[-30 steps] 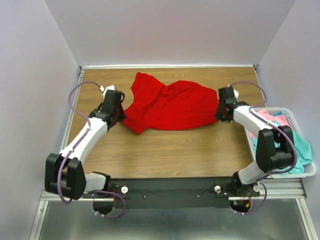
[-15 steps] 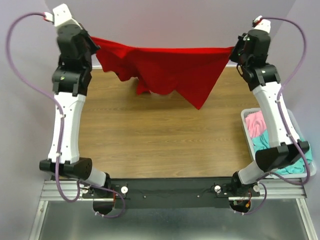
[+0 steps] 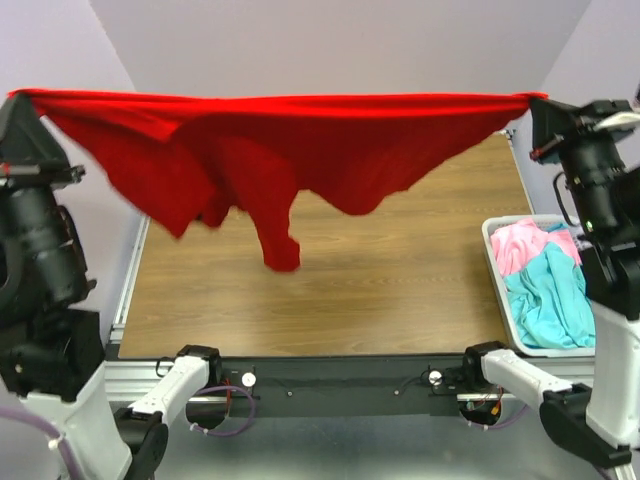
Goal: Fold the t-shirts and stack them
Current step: Flatten the tshirt out
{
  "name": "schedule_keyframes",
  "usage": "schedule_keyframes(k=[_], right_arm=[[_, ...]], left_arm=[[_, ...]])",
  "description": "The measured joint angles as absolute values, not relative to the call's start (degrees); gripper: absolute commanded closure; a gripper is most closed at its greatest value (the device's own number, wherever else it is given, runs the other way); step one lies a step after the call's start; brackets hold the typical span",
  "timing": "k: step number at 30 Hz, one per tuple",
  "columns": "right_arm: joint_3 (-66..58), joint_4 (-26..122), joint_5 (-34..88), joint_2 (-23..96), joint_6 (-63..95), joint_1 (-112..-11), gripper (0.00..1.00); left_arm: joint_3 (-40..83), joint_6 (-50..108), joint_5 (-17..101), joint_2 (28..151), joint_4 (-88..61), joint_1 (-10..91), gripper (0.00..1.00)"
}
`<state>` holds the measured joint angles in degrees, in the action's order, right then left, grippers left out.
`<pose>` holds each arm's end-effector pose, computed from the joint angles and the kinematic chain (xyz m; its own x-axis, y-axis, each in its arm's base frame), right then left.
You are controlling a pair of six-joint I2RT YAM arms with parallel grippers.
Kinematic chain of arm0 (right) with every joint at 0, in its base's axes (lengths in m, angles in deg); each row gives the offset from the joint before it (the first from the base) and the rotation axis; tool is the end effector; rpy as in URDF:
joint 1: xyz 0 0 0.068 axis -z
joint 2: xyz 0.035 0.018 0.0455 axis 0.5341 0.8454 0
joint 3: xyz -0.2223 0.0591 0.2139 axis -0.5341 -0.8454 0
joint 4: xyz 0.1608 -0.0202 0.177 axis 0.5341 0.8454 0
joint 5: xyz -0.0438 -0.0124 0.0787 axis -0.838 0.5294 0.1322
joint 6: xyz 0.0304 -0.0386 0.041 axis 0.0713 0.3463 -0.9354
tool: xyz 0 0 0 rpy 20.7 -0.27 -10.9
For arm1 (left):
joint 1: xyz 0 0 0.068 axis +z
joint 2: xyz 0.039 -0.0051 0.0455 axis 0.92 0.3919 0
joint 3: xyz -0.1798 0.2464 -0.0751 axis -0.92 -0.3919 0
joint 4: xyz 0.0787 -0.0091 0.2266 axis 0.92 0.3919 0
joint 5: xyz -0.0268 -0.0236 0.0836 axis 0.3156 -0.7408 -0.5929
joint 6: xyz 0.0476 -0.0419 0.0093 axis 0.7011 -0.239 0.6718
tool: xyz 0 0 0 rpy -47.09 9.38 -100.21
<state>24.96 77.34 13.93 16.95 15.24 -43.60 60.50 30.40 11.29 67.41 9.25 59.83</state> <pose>0.1118 0.0177 0.6058 0.2061 0.1736 -0.9630 -0.1337 0.9799 0.1480 0.0002 0.0188 0.6522 0.6264 -0.2411 -0.7413 -0.0745 0.9281 -0.3648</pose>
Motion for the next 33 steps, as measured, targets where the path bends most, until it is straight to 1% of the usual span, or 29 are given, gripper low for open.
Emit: schedule_keyframes(k=[2, 6, 10, 16, 17, 19, 20, 21, 23, 25, 28, 33], right_arm=[[23.50, 77.03, 15.90, 13.56, 15.83, -43.60, 0.99], [21.44, 77.10, 16.68, 12.89, 15.96, -43.60, 0.99], [19.02, 77.29, 15.63, 16.30, 16.16, -43.57, 0.99], [11.91, 76.92, 10.54, 23.38, 16.35, -43.51, 0.99], [8.39, 75.70, 9.19, 25.56, 16.33, -43.46, 0.99], [5.29, 74.17, 7.94, 28.34, 16.31, -43.44, 0.99], [1.20, 71.87, 6.80, 30.37, 16.24, -43.42, 0.99], [-2.47, 69.86, 5.56, 32.56, 16.18, -43.42, 0.99], [-7.50, 66.32, 4.31, 39.18, 16.02, -43.20, 0.99], [-9.37, 64.07, 3.88, 45.19, 15.70, -42.96, 0.99], [-9.92, 60.88, 3.79, 57.30, 14.73, -41.76, 0.99], [-7.17, 58.80, 3.96, 67.13, 14.17, -39.42, 0.99]], left_arm=[[60.29, 31.51, 11.59, 65.69, 8.25, 59.83, 1.00], [58.84, 33.61, 12.49, 65.82, 7.24, 59.83, 1.00], [56.20, 35.71, 13.85, 69.71, 6.17, 59.86, 1.00], [45.47, 37.04, 17.69, 79.74, 2.87, 60.07, 1.00], [42.87, 37.02, 18.20, 81.34, 1.43, 60.10, 1.00], [37.18, 36.98, 19.53, 86.14, -0.32, 60.12, 1.00], [32.90, 36.78, 20.42, 89.95, -2.16, 60.12, 1.00], [31.11, 36.72, 20.82, 91.70, -2.72, 60.14, 1.00], [27.28, 36.21, 22.04, 99.48, -3.58, 60.16, 1.00], [27.04, 35.89, 22.65, 105.55, -3.75, 60.18, 1.00], [28.90, 35.01, 24.12, 117.16, -4.19, 60.18, 1.00], [33.45, 33.53, 26.11, 127.21, -3.99, 60.18, 1.00]])
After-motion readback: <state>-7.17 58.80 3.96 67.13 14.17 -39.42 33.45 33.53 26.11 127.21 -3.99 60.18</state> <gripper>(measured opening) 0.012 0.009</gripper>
